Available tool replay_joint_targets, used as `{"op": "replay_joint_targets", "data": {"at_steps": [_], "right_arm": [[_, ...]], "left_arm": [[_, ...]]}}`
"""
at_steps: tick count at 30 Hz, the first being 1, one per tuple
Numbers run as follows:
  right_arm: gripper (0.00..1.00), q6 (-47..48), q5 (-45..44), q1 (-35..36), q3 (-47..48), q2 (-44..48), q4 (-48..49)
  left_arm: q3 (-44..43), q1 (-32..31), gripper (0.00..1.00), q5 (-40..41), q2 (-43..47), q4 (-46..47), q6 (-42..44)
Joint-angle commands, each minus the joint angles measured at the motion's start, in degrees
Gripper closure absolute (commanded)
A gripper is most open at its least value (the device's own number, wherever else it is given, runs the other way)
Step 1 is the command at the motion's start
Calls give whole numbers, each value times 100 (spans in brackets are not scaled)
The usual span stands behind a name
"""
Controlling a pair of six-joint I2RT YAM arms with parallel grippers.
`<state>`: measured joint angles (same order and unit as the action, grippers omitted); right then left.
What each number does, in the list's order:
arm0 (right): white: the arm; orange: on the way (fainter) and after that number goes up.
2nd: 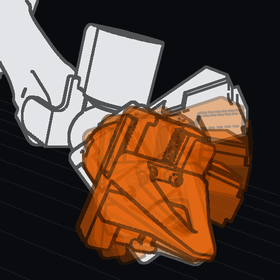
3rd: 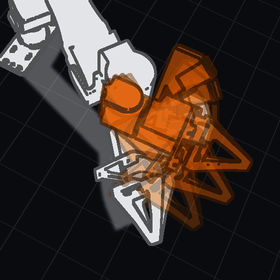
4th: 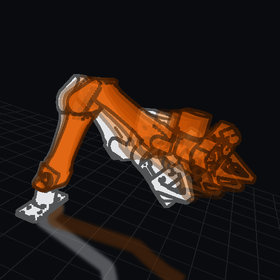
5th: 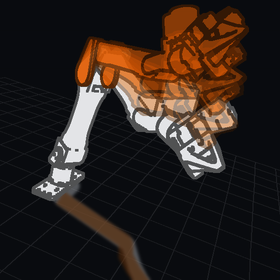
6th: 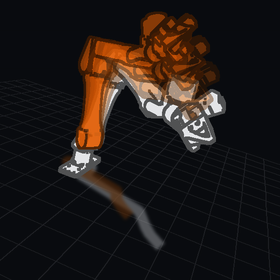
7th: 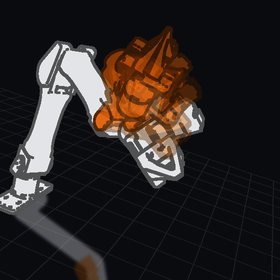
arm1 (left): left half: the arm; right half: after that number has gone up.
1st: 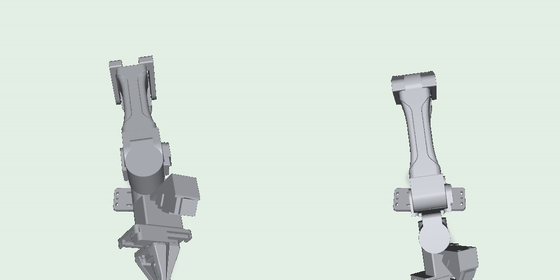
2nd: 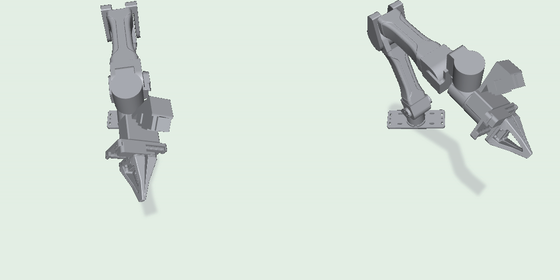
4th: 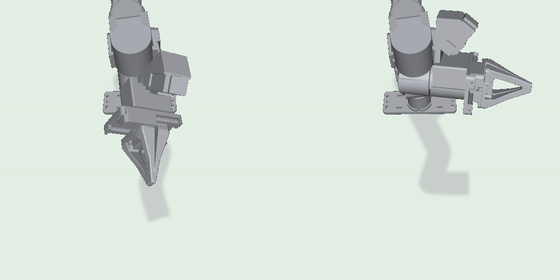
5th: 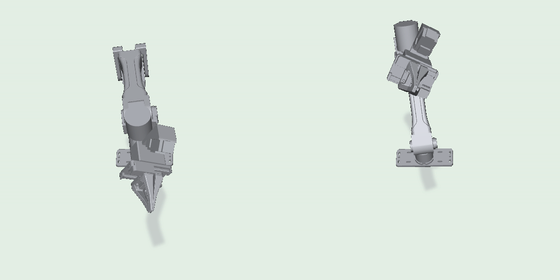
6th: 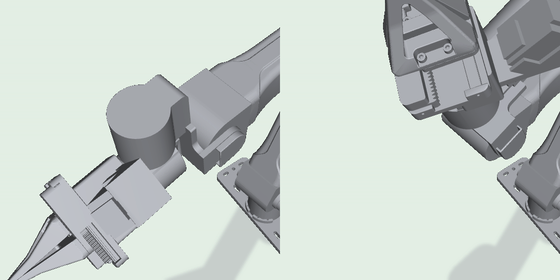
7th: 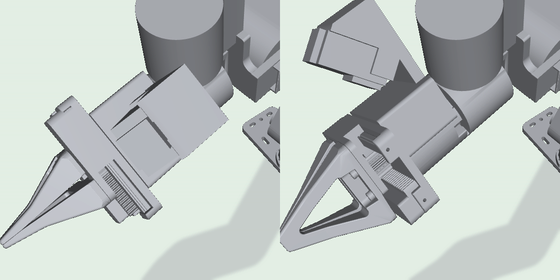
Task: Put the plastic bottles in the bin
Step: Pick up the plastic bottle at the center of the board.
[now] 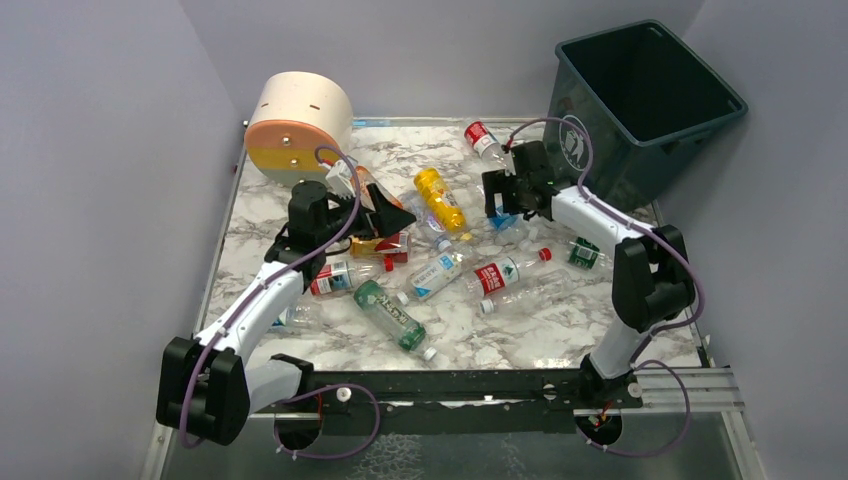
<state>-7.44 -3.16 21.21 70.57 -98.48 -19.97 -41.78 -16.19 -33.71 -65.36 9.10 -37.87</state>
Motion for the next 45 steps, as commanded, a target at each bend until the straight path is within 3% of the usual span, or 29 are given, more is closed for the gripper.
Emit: {"op": "replay_joint_targets", "data": {"at_steps": [1, 12, 18, 34, 45], "right_arm": [[6, 236, -108, 15, 289, -307, 131], [7, 243, -120, 45, 545, -924, 107], [15, 226, -102, 92, 619, -1092, 89], [47, 217, -151, 146, 627, -1008, 6], [51, 295, -131, 142, 767, -291, -106]], "left_arm": [[-205, -126, 1, -66, -9, -128, 103], [-457, -270, 1, 426, 105, -736, 401], [-454, -288, 1, 469, 128, -780, 429], [-439, -298, 1, 509, 115, -814, 500], [-481, -305, 1, 570, 203, -909, 508]]}}
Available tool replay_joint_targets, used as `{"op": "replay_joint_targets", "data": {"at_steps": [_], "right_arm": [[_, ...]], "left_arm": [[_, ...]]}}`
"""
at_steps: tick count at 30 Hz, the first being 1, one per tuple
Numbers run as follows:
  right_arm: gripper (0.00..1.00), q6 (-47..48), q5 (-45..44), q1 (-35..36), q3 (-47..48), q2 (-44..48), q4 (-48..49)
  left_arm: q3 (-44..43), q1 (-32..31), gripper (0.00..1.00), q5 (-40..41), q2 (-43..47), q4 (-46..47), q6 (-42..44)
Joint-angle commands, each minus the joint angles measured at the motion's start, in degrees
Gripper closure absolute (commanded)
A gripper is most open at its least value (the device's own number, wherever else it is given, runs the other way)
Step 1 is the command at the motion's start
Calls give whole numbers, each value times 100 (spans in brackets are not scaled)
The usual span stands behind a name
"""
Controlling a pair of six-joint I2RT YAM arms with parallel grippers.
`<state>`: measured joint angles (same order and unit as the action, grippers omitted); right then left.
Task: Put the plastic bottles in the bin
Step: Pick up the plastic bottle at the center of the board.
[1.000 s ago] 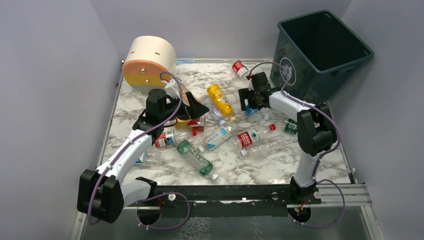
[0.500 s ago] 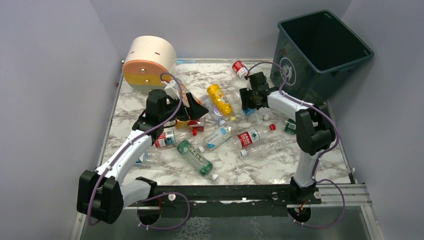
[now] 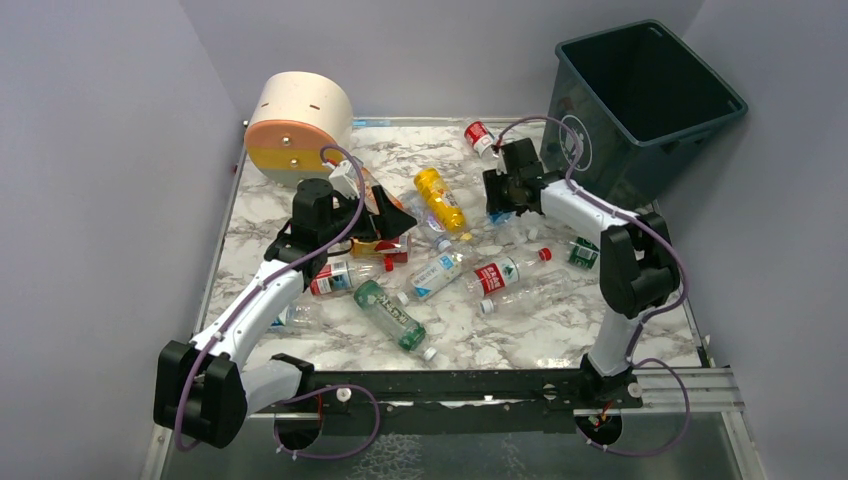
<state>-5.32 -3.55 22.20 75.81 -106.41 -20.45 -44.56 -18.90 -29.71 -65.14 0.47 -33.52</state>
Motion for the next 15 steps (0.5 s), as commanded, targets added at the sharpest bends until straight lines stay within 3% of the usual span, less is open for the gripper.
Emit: {"op": "replay_joint_targets", "data": {"at_steps": [1, 15], "right_arm": [[51, 90, -82, 47, 250, 574, -75], [54, 97, 80, 48, 206, 1274, -300]], "left_arm": [[-195, -32, 1, 183, 193, -49, 65], [181, -31, 1, 313, 294, -47, -47]]}}
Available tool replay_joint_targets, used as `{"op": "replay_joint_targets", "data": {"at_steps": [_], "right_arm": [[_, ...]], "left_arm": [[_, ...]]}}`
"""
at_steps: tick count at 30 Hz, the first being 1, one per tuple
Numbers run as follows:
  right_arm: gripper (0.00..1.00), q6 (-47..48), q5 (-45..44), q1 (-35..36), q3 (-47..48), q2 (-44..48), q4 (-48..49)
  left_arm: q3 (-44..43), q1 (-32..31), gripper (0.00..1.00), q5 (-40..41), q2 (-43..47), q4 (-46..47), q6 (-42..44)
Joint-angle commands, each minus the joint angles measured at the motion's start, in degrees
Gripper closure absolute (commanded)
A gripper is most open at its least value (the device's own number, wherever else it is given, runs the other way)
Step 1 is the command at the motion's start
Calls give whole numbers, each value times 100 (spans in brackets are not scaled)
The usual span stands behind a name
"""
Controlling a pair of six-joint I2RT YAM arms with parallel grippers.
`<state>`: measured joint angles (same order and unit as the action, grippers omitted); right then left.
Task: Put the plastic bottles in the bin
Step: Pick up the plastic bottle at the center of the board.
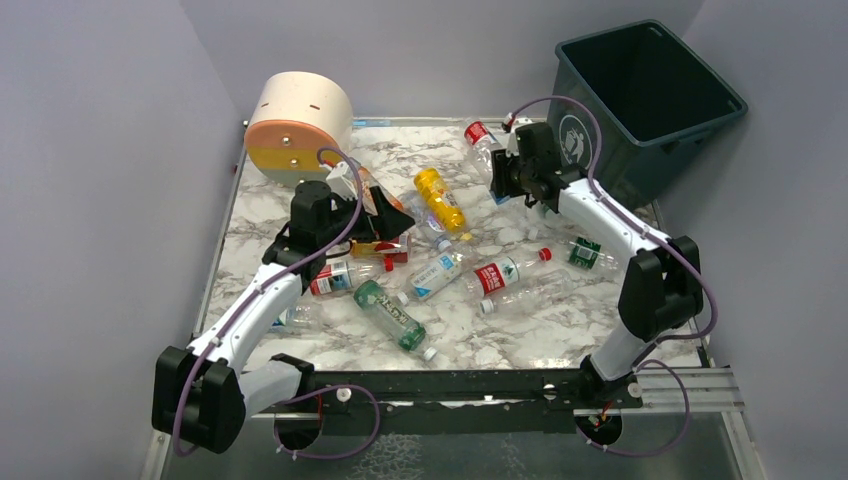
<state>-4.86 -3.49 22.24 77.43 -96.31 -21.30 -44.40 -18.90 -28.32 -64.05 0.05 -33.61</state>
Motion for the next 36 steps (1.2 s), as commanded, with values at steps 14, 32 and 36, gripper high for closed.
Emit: {"op": "replay_joint_targets", "data": {"at_steps": [14, 32, 36], "right_arm": [[54, -205, 436, 44, 520, 984, -578], [54, -291, 362, 22, 2914, 361, -638], [54, -104, 36, -12, 3615, 85, -538]], "left_arm": [[1065, -60, 1, 168, 451, 316, -275], [1380, -98, 1, -99, 244, 942, -474], [1462, -180, 1, -125, 300, 977, -579]]}}
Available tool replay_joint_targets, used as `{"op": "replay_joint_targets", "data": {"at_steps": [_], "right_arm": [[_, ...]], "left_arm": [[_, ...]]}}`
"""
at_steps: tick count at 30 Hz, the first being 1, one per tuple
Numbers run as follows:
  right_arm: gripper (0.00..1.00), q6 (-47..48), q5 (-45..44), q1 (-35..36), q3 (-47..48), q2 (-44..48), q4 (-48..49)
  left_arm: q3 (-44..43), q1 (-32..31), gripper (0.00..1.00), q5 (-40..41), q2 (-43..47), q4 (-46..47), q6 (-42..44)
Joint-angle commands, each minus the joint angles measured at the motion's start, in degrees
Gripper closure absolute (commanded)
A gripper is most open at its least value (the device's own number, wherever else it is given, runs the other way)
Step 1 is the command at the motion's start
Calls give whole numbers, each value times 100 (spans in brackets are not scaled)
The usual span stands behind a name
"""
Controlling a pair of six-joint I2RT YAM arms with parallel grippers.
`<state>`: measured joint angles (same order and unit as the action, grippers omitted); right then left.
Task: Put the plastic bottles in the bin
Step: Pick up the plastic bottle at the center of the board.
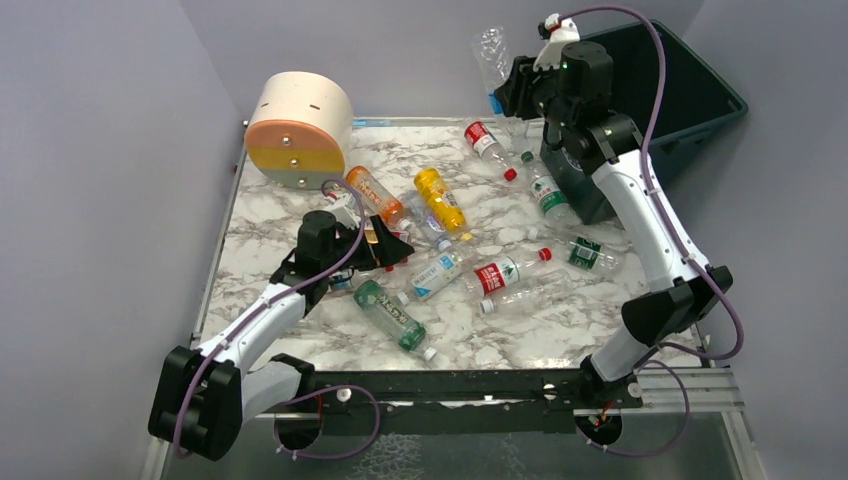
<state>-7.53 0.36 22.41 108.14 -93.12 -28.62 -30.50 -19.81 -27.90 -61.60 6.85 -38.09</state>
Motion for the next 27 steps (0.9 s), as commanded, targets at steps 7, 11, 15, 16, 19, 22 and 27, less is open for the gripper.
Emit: {"op": "replay_joint_targets", "data": {"at_steps": [7, 11, 15, 16, 19, 22, 27], "right_arm": [[53, 236, -903, -354, 1169, -190, 647], [53, 186, -1118, -628, 1179, 38, 1031], [53, 140, -1327, -975, 1095, 213, 1315], [53, 155, -1412, -1050, 1076, 242, 1360], [53, 244, -1731, -1233, 949, 310, 1479], [53, 335, -2148, -1387, 798, 393, 1594], [53, 375, -2659, -1604, 499, 495, 1665]], "left_arm": [[175, -272, 1, -4, 284, 197, -235], [211, -413, 1, 235, 615, 111, -371], [253, -482, 1, 348, 741, 14, -452], [255, -492, 1, 350, 745, 10, -466], [228, -538, 1, 379, 704, 11, -480], [138, -581, 1, 398, 621, 3, -450], [-43, -667, 1, 420, 482, -63, -378]]}}
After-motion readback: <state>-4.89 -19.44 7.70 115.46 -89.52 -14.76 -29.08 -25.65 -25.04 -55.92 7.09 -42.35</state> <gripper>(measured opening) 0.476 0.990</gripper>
